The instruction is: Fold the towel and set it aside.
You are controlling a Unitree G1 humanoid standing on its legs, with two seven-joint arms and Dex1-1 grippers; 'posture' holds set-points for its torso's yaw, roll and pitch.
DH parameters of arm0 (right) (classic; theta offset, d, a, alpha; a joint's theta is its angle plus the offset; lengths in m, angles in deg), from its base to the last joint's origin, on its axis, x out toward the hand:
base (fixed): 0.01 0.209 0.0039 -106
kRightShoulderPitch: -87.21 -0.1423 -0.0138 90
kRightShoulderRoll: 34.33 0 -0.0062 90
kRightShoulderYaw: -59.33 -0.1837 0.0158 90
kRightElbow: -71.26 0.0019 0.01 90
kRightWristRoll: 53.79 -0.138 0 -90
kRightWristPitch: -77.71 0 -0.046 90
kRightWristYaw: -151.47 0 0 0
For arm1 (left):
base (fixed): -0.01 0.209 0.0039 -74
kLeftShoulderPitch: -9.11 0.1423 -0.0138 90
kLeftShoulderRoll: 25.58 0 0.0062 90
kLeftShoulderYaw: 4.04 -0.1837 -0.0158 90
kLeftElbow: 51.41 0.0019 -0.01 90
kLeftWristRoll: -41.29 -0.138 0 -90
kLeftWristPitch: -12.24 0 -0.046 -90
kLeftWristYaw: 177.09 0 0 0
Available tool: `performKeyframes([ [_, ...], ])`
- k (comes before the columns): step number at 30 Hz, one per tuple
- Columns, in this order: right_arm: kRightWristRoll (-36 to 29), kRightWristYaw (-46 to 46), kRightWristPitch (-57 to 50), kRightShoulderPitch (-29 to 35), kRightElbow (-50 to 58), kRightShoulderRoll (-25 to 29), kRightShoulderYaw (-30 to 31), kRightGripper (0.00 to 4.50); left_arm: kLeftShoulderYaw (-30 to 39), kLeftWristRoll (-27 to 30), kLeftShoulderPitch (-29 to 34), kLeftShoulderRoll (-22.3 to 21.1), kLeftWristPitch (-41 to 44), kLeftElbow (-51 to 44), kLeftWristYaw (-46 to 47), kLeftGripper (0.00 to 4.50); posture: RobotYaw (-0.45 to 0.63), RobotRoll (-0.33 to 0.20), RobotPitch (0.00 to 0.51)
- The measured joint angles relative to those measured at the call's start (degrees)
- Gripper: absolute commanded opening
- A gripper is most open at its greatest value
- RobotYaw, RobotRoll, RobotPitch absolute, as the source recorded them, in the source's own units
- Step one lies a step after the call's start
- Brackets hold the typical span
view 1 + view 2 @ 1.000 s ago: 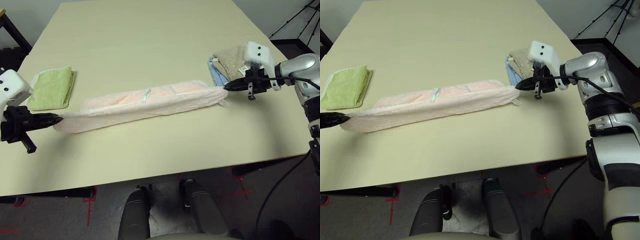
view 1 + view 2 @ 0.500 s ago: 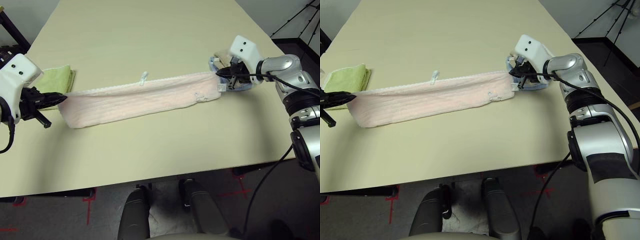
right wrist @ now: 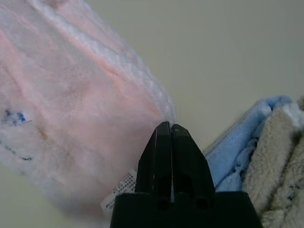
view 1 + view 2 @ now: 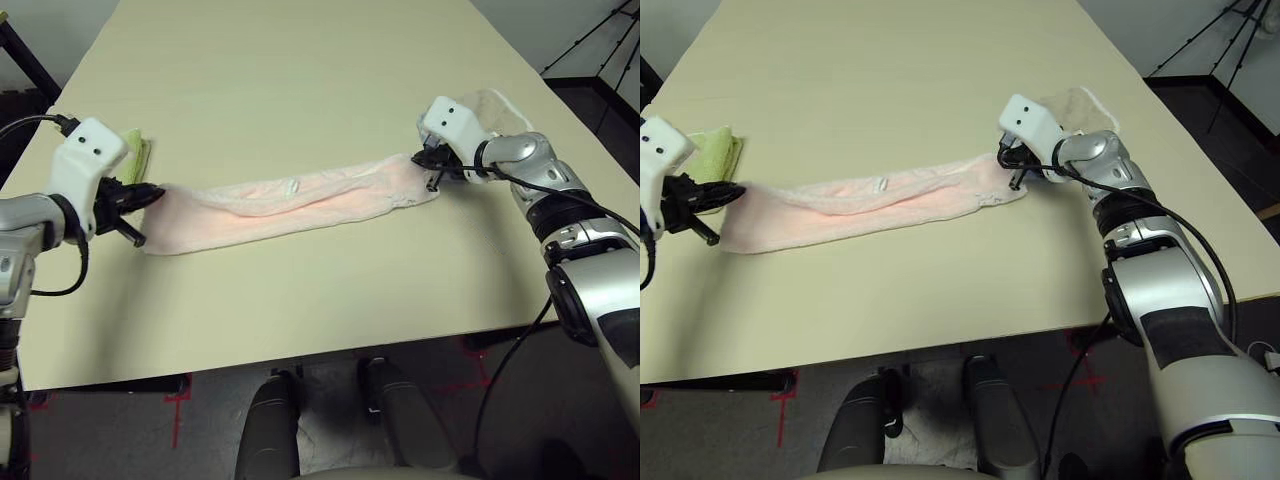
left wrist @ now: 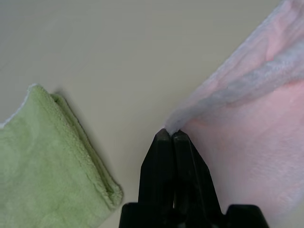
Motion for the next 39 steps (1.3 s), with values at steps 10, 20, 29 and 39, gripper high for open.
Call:
performKeyframes([
  [10,1.3,-4.6,0.8,0.0,-2.5,0.0,0.0,0.00,0.0,-1.6,-0.1,0.5,-1.1,0.7,0.8,0.02,-0.05,0.000,0.205],
  [20,1.7,-5.8,1.0,-0.1,-3.6,-1.4,0.0,0.00,0.0,-2.6,-0.1,1.7,-1.7,2.7,1.6,0.02,-0.05,0.000,0.214],
  [29,2.0,-7.7,0.0,-0.1,-4.6,-2.8,-0.2,1.95,-1.8,-5.1,-1.0,4.5,-2.5,6.6,3.9,1.81,-0.05,0.000,0.215],
  [39,-0.7,-9.0,0.9,-0.5,-3.6,-2.7,-4.6,4.47,4.5,-2.1,-2.0,5.9,1.4,3.5,7.2,4.47,-0.04,0.000,0.213],
])
